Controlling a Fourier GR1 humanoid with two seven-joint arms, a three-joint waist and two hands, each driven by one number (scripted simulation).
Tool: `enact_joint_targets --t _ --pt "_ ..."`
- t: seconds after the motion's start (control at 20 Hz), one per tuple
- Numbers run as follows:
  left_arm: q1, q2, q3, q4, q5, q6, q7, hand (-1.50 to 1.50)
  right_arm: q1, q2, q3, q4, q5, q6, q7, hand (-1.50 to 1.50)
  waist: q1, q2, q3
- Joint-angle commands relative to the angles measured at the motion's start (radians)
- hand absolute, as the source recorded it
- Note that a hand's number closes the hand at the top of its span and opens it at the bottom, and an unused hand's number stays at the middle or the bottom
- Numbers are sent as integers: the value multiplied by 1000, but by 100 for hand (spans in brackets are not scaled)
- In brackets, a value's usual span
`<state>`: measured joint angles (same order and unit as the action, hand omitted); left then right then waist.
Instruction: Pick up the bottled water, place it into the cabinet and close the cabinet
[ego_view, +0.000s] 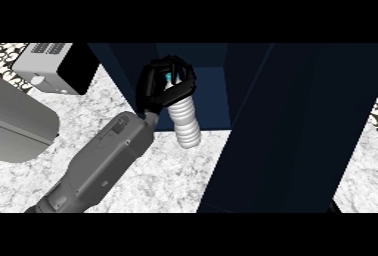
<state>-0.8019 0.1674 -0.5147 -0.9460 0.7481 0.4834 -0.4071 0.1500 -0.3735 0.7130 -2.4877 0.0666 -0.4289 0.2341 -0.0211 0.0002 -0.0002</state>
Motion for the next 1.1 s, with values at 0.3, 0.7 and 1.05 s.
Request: enact_joint_targets --t 0.3,0.7,1.05 --pt "-242 -69 94 339 -97 13 53 150 59 -50 -19 -88 -25 31 -39 -150 -17 6 1" --pt "-287 -100 149 583 -159 -11 -74 150 18 -22 67 -117 81 -14 40 -150 -28 9 -2" --pt "-336 -124 146 752 -224 79 -100 150 13 -49 40 -131 29 -3 33 -150 -44 17 -2"
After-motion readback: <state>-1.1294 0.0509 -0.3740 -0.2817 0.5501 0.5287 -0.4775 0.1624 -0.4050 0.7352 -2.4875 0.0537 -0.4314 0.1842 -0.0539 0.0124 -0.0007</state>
